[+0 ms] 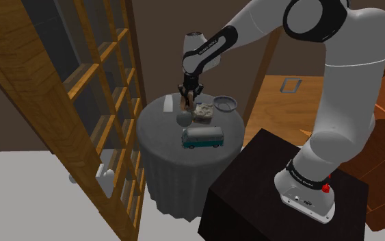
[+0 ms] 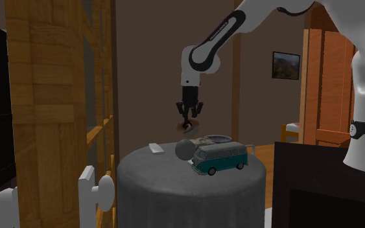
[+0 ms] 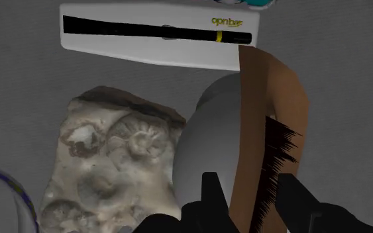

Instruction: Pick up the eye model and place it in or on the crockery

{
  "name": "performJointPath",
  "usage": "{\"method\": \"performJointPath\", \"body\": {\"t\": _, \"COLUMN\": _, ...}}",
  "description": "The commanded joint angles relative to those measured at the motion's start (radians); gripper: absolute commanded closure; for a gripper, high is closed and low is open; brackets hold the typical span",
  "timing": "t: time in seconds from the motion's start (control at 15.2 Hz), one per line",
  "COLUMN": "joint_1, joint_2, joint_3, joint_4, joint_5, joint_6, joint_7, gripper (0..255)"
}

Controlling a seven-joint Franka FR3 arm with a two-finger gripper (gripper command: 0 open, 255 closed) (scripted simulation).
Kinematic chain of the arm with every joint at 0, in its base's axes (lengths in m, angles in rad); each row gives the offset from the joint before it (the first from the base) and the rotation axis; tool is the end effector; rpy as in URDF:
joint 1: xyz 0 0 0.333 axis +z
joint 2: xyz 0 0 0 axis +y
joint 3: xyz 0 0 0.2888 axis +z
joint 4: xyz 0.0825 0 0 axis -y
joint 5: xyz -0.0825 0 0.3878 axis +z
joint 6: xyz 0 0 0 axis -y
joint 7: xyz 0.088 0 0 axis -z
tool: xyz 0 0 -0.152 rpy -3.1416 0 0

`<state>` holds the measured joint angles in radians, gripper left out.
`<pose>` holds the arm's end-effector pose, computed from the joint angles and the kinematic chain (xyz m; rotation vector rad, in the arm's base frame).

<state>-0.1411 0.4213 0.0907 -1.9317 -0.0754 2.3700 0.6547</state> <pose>0.6165 -0.0342 0.1985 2.9629 -1.0145 0.0366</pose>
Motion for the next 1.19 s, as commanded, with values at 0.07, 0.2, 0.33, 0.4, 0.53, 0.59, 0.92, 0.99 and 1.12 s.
{"method": "performJointPath", "body": {"t": 0.07, "joint_1": -0.05, "joint_2": -0.025, "joint_3": -0.013, "joint_4": -0.035, "joint_5": 0.011, "joint_6": 0.012, "joint_7": -0.07, "gripper": 255}}
{"method": "performJointPath", "body": {"t": 0.2, "joint_1": -0.084, "joint_2": -0.036, "joint_3": -0.022, "joint_4": -0.048, "joint_5": 0.019, "joint_6": 0.016, "joint_7": -0.117, "gripper": 255}}
{"method": "performJointPath", "body": {"t": 0.33, "joint_1": -0.117, "joint_2": -0.044, "joint_3": -0.032, "joint_4": -0.057, "joint_5": 0.026, "joint_6": 0.017, "joint_7": -0.165, "gripper": 255}}
{"method": "performJointPath", "body": {"t": 0.4, "joint_1": -0.134, "joint_2": -0.047, "joint_3": -0.038, "joint_4": -0.06, "joint_5": 0.03, "joint_6": 0.017, "joint_7": -0.189, "gripper": 255}}
{"method": "performJointPath", "body": {"t": 0.53, "joint_1": -0.167, "joint_2": -0.051, "joint_3": -0.048, "joint_4": -0.062, "joint_5": 0.037, "joint_6": 0.016, "joint_7": -0.238, "gripper": 255}}
{"method": "performJointPath", "body": {"t": 0.59, "joint_1": -0.183, "joint_2": -0.052, "joint_3": -0.053, "joint_4": -0.061, "joint_5": 0.041, "joint_6": 0.015, "joint_7": -0.262, "gripper": 255}}
{"method": "performJointPath", "body": {"t": 0.92, "joint_1": -0.265, "joint_2": -0.044, "joint_3": -0.08, "joint_4": -0.039, "joint_5": 0.059, "joint_6": 0.002, "joint_7": -0.381, "gripper": 255}}
{"method": "performJointPath", "body": {"t": 0.99, "joint_1": -0.282, "joint_2": -0.041, "joint_3": -0.085, "joint_4": -0.032, "joint_5": 0.062, "joint_6": -0.001, "joint_7": -0.405, "gripper": 255}}
{"method": "performJointPath", "body": {"t": 1.12, "joint_1": -0.314, "joint_2": -0.031, "joint_3": -0.095, "joint_4": -0.012, "joint_5": 0.069, "joint_6": -0.011, "joint_7": -0.451, "gripper": 255}}
